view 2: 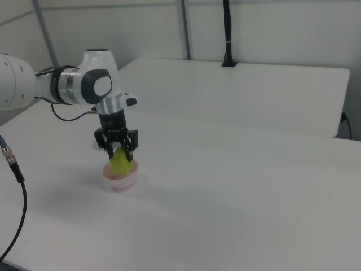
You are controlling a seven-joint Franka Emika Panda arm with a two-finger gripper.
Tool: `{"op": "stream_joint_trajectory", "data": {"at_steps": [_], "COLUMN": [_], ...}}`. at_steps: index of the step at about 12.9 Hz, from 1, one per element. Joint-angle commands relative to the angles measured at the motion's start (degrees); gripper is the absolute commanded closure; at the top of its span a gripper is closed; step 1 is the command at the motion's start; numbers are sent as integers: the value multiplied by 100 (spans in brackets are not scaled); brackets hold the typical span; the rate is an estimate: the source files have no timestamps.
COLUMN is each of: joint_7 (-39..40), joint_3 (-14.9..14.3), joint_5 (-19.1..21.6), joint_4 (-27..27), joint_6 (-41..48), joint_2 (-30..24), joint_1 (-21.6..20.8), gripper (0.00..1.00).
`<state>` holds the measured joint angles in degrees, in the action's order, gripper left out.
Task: Place the pear in the bowl
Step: 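Carry the pear over the pink bowl and lower it inside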
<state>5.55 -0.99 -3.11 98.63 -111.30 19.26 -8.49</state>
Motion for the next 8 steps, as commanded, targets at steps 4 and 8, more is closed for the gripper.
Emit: {"op": "stream_joint_trajectory", "data": {"at_steps": [4,8], "joint_7": [-89,-168], "joint_3": [-59,-59], "joint_5": [3,-6], "joint_4": [122,78], "joint_6": [-287,-235], "joint_2": [69,43], "joint_1": [-179,-153], "gripper": [38,0]}}
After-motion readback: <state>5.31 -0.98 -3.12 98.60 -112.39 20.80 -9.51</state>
